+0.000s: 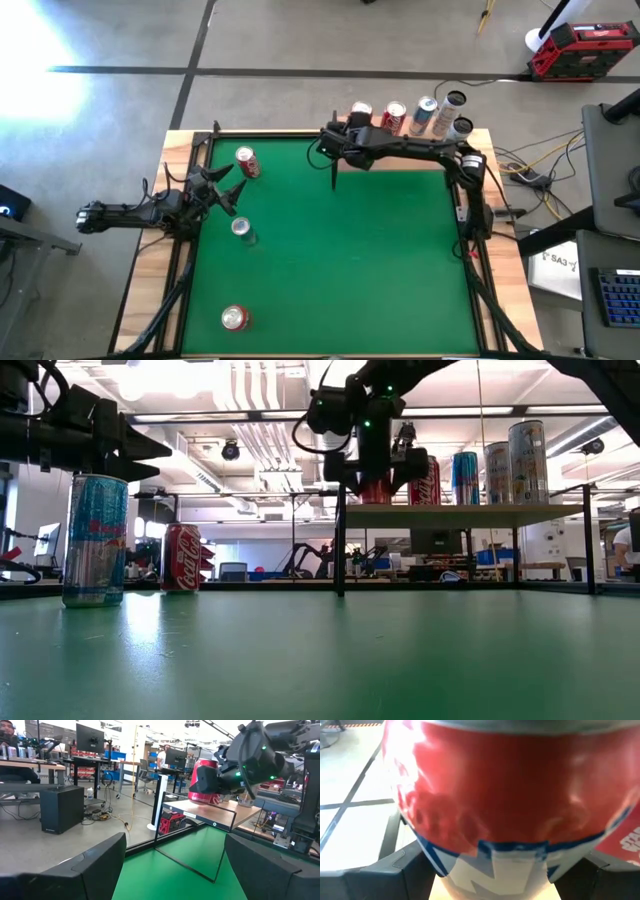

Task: Place canned beverage on shelf
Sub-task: Put the right red soda can on the shelf

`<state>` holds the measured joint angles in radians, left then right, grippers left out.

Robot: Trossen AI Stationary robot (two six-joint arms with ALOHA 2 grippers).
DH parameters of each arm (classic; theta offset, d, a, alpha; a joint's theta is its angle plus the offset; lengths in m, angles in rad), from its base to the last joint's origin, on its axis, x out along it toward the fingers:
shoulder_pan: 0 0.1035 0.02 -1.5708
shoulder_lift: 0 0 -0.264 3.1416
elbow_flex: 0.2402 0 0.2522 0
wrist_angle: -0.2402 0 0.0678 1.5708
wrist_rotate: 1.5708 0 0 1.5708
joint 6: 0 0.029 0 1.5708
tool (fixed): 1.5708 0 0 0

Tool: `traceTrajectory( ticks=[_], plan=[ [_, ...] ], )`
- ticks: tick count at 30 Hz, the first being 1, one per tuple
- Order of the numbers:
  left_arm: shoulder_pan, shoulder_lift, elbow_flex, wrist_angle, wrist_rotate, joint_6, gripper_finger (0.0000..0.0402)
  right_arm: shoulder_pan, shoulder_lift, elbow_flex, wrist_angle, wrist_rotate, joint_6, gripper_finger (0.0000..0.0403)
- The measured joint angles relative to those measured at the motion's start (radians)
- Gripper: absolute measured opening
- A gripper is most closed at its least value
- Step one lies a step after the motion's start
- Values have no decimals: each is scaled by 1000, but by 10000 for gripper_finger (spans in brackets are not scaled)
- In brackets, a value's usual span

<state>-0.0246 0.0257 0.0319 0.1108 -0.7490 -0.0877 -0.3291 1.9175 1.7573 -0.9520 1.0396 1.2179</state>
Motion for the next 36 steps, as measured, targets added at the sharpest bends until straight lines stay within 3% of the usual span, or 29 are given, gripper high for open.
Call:
traceTrajectory(
  ticks=[36],
  plan=[
    [0,0,0,0,0,0,324,-45,31,1,49,-24,-33,299]
  ],
)
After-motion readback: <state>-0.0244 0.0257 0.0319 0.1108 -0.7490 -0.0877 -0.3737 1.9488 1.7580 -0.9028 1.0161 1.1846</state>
